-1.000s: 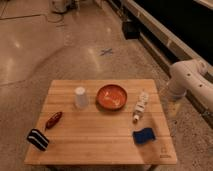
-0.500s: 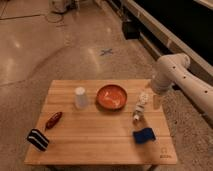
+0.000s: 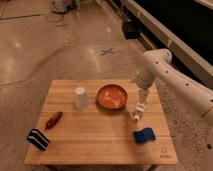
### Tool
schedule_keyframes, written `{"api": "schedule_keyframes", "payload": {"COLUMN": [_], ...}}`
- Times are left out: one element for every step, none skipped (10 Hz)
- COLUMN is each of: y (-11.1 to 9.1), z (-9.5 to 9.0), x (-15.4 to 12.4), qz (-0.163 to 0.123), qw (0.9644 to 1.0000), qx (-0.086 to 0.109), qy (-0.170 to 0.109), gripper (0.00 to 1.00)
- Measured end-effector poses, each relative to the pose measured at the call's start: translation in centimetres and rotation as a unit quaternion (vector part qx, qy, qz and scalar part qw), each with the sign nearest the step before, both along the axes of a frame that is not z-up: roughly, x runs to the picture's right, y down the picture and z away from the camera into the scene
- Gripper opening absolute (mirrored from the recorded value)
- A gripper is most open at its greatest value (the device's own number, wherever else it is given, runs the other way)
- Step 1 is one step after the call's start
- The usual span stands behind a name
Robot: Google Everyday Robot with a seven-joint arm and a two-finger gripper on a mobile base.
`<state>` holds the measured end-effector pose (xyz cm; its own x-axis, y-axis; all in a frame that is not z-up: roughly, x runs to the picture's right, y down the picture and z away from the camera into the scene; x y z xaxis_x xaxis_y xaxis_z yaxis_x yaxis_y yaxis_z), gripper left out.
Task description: Place the ceramic cup over the eraser
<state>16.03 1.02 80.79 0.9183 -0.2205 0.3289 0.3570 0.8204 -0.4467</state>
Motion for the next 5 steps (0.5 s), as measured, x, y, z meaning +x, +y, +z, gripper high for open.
{"api": "schedule_keyframes", "payload": {"y": [-0.2, -0.3, -0.3, -0.3, -0.3], "z": [-0.1, -0.3, -0.5, -0.7, -1.1], "x": [-2.3, -4.0, -5.6, -7.2, -9.3], "qz": [-0.017, -0.03, -0.042, -0.055, -0.07], "qw": [0.9997, 0.999, 0.998, 0.9967, 0.9945], "qx": [0.006, 0.011, 0.015, 0.019, 0.025], "qy": [-0.019, -0.032, -0.045, -0.057, -0.074], "gripper": [0.8, 0.8, 0.8, 0.8, 0.8]}}
